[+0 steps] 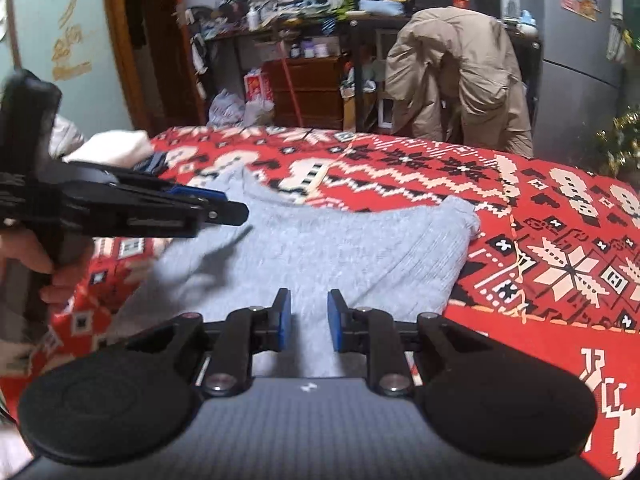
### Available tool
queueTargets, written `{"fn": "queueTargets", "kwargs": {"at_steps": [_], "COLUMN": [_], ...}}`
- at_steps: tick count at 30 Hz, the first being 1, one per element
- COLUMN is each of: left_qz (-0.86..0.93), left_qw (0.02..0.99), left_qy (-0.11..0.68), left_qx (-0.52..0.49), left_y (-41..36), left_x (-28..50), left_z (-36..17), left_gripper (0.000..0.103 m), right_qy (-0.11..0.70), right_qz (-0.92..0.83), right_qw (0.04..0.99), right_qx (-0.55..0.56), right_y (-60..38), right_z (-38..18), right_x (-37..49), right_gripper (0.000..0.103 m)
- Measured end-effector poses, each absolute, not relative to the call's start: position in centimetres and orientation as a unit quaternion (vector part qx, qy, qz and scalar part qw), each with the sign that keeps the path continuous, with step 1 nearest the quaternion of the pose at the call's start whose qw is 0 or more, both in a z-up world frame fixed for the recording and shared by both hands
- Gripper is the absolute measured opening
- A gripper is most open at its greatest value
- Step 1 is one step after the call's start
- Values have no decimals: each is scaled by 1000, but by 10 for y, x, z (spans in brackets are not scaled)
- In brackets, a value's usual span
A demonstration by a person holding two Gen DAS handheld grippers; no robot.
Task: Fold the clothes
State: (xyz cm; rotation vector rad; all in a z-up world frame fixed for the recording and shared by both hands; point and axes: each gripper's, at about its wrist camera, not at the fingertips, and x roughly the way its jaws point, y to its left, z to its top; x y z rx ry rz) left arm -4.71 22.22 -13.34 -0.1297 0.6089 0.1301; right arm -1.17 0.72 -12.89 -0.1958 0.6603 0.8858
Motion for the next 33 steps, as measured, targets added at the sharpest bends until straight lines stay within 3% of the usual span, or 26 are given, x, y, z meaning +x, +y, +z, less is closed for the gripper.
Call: {"fn": "queueTargets", "kwargs": {"at_steps": [2, 4, 9, 17, 22, 33], "left_qz": [58, 48, 70, 106, 109, 106], "left_qw": [948, 949, 958, 946, 944, 943], "left_qy": [306, 307, 279, 307, 312, 314], "left_qx": [-69, -59, -22, -11, -14, 4], "left_y": [226, 223, 213, 217, 217, 213], "left_x": [-41, -40, -52, -50, -48, -47], "left_z": [-137, -139, -130, -147, -150, -151], "left_gripper": [30, 3, 2, 3, 3, 4], "right_qy": [312, 313, 311, 321, 304, 326], "right_qz": [421, 420, 407, 383, 365, 341], "right_qw": [847, 847, 853, 861, 872, 877], "right_qx": [-89, -90, -99, -96, -116, -94], "right_y": [7, 8, 8, 8, 17, 19], "right_z": [-128, -128, -130, -141, -139, -151], "right_x": [-10, -9, 0, 27, 50, 103], "right_gripper": [21, 21, 21, 21, 11, 9]}}
